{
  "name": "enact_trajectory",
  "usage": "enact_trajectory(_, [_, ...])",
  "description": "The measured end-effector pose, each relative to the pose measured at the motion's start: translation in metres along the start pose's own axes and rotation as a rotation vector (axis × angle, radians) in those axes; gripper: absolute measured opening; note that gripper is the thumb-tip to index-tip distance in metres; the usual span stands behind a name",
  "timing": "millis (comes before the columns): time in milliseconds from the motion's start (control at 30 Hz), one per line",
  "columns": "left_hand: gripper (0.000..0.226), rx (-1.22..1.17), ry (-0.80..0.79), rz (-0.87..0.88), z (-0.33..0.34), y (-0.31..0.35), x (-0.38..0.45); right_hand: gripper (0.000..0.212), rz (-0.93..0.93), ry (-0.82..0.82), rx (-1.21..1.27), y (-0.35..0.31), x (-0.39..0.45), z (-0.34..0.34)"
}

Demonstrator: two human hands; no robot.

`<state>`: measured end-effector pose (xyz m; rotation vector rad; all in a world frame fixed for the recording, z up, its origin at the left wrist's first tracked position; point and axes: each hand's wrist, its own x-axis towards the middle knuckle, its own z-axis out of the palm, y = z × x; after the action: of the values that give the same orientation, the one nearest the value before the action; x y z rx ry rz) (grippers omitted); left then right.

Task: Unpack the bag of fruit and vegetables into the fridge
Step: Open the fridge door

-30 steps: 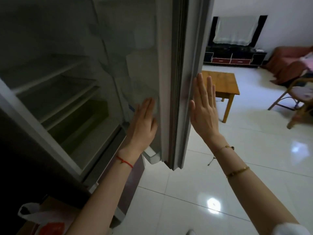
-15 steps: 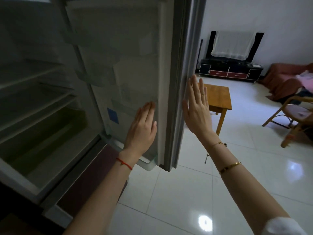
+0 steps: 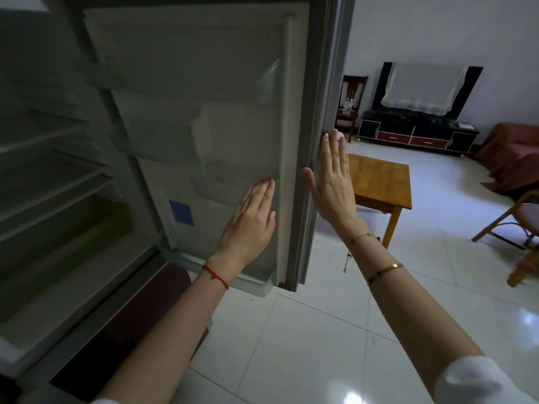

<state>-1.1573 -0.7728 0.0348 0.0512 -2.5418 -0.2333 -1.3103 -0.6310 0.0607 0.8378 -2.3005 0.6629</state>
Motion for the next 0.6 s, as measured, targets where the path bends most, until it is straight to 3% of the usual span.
enact_trajectory(600, [0.055, 0.102, 0.083, 0.008, 0.087, -0.008, 0.125, 0.067, -0.032, -0.030, 0.141, 0.092, 0.122, 0.073])
